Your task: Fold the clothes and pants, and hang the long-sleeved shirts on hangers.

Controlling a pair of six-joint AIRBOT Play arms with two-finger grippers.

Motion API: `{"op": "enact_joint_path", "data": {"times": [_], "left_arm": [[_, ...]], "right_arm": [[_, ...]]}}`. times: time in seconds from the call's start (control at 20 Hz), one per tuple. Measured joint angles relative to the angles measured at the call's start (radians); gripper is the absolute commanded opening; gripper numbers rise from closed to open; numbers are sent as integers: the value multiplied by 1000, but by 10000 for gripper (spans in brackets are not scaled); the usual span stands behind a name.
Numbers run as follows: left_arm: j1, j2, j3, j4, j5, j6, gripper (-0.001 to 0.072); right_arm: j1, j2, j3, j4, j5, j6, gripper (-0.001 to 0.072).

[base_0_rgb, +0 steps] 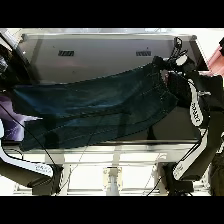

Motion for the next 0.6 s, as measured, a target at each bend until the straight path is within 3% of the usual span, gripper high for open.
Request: {"op": "enact_joint_path", "data": {"times": [0.1, 0.2, 0.25, 0.3, 0.35, 0.6], "left_arm": [[0, 0, 3, -23, -4, -1, 382], [1, 16, 6, -36, -34, 4, 382], [5, 34, 8, -40, -53, 13, 381], [8, 59, 8, -42, -72, 31, 382], [11, 96, 9, -45, -89, 58, 381], [51, 349, -24, -51, -203, 193, 381]], "right_arm": [[-6, -12, 50, -8, 50, 4, 478], [-20, -18, 113, -26, 141, 7, 476], [-31, -17, 145, -40, 193, 8, 426], [-44, -8, 171, -57, 251, 9, 309], [-58, 13, 186, -69, 307, 8, 268], [-94, 204, 125, -174, 516, -113, 267]]}}
